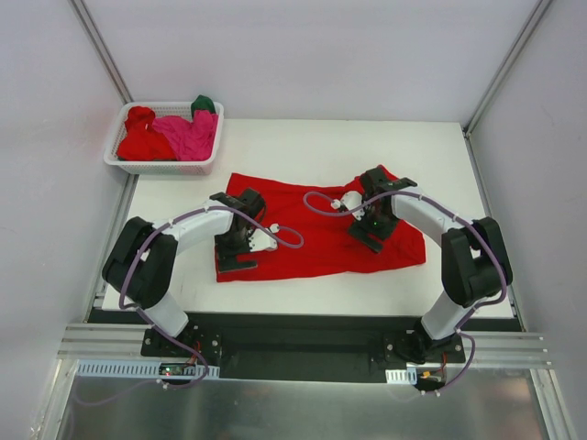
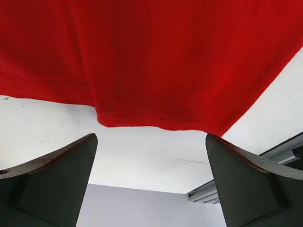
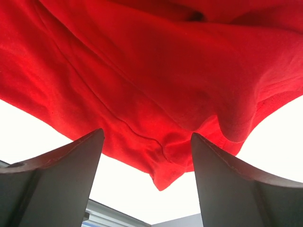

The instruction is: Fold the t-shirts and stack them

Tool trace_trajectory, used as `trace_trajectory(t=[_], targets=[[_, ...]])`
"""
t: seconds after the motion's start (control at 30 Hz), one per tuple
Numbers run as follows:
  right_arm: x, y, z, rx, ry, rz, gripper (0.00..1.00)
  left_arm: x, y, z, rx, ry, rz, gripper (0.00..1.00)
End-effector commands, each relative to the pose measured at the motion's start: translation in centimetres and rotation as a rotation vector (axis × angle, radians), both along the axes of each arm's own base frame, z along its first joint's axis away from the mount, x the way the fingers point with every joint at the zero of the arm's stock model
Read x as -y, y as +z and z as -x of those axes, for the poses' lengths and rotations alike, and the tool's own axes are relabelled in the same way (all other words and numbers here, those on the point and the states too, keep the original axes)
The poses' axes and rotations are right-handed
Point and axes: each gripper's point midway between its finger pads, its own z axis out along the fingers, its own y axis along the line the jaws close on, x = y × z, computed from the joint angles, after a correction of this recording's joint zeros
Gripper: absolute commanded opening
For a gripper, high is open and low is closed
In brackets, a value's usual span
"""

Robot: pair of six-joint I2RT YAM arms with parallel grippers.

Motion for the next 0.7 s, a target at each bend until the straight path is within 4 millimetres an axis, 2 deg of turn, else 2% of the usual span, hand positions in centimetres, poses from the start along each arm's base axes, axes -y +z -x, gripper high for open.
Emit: trace_trajectory(t=[0.0, 0.43, 0.67], targets=[[-0.5, 0.2, -0.8, 0.020, 0.010, -0.009, 0.78, 0.3, 0.2, -0.1, -0.006, -0.006, -0.013, 0.99], [-1.7, -0.7, -4.4, 0.035, -0.012, 0.005, 0.75, 0.2, 0.6, 0.2, 0.008, 0.008, -0.006, 0.99], [-1.5, -1.1, -4.8, 0.024, -0.012, 0.019, 0.53, -0.1, 0.3, 0.8, -0.001, 0.008, -0.014, 0.99]])
